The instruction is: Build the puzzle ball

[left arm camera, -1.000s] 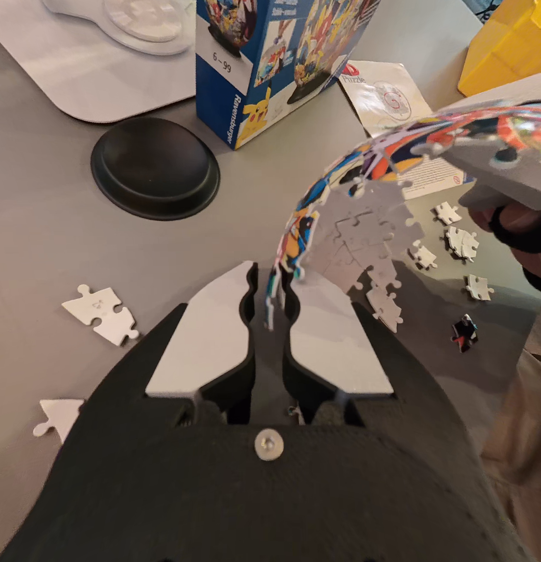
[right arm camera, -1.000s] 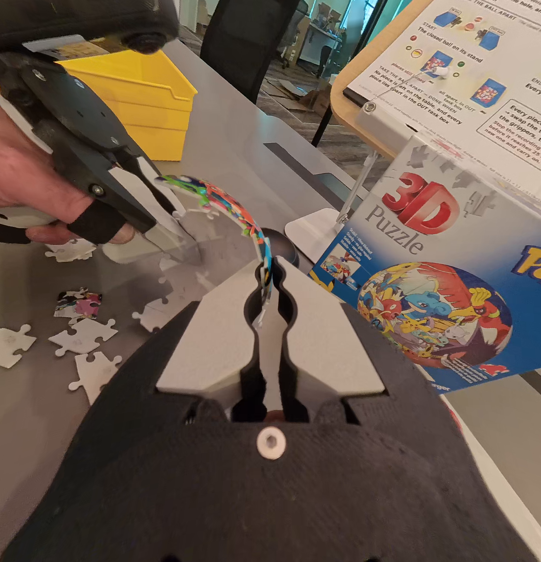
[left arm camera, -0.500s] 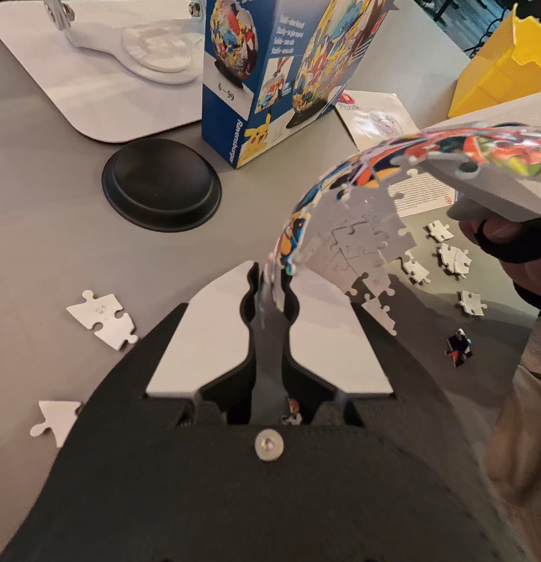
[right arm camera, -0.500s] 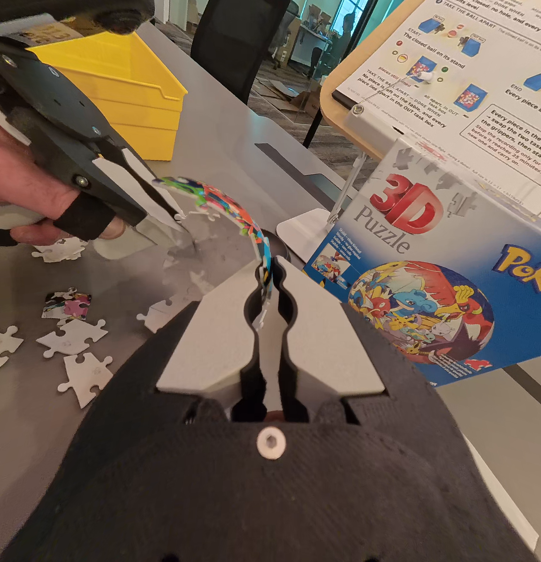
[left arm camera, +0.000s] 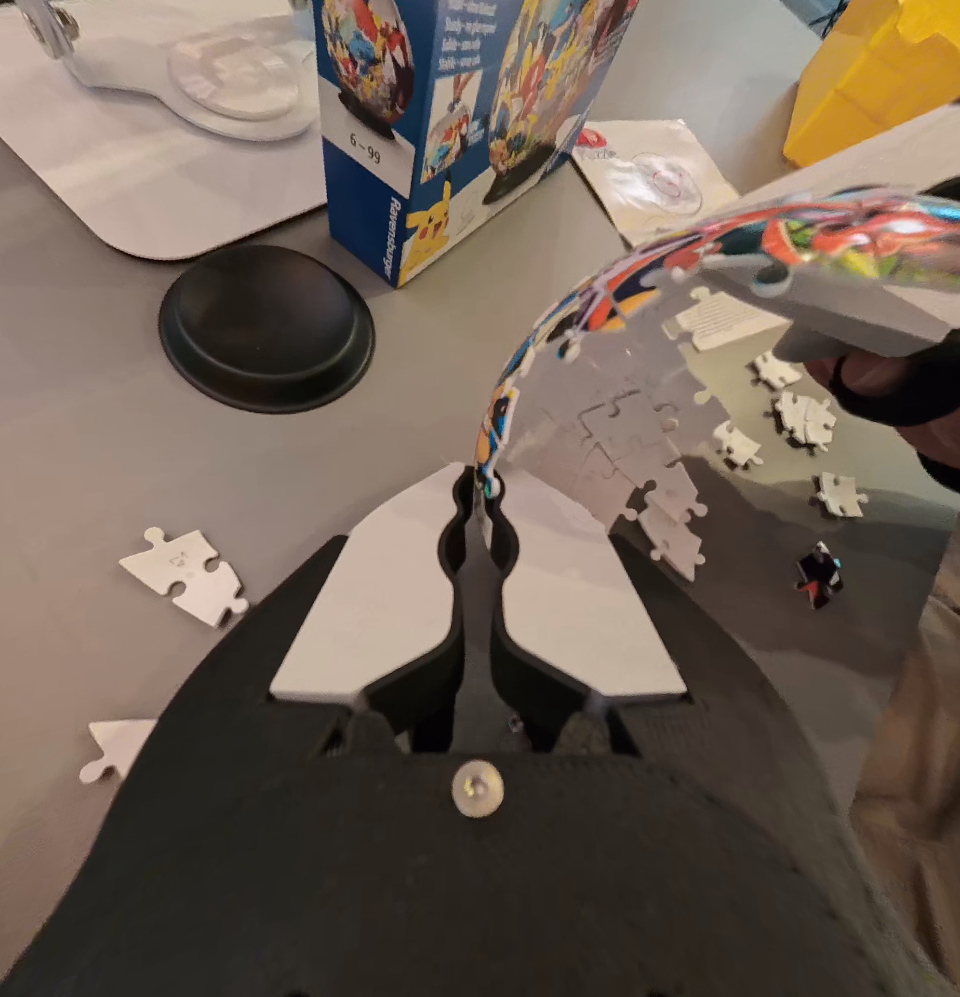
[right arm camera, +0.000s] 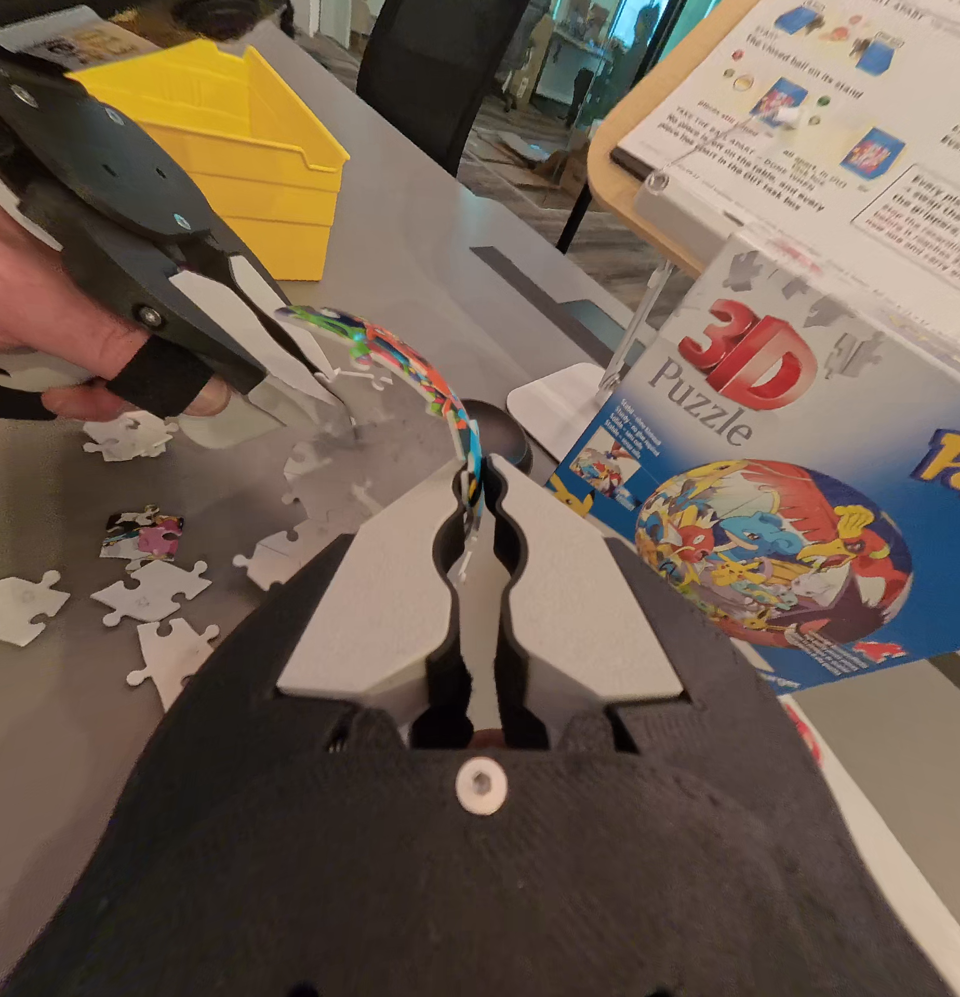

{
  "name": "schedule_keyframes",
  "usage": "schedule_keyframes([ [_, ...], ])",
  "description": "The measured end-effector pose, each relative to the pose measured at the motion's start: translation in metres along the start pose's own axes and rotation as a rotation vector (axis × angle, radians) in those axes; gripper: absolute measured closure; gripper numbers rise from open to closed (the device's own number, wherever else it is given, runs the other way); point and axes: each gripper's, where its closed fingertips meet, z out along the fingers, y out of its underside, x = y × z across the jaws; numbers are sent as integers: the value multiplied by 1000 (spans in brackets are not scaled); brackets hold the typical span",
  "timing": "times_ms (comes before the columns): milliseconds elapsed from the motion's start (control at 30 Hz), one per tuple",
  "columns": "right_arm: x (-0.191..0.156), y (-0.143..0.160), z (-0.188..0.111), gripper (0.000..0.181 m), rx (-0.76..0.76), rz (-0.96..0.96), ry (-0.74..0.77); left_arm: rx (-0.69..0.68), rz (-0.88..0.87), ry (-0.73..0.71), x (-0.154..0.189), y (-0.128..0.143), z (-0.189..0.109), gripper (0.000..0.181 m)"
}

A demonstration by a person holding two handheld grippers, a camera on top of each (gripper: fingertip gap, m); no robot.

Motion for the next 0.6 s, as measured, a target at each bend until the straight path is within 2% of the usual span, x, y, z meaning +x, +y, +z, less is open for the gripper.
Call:
schedule_keyframes([
  [100,-1,9,4,179,-29,40,-38,-47,-49,59,5,8,4,156],
  [133,0,13,5,171,-47,66,-53,-33,-47,65,5,7,3,155],
  [200,2,22,6,153,-89,136,-102,-39,-47,68,2,6,-1,141],
  [233,4,25,3,151,-107,158,-131,-9,-36,66,1,0,-6,138],
  [267,8,27,-1,148,-122,173,-149,33,-23,68,1,-8,-14,137],
  [333,16,30,-14,125,-139,215,-183,80,-13,50,-3,-19,-29,133],
  [367,27,27,-22,121,-108,245,-162,95,-8,33,-6,-21,-36,132],
  [433,49,15,-42,121,-25,299,-121,103,-6,3,-12,-22,-48,128],
  [500,69,14,-57,120,-6,346,-65,125,-3,-35,-17,-24,-58,128],
  [600,91,30,-76,126,-11,407,23,151,-24,-9,-11,-24,-60,129],
])
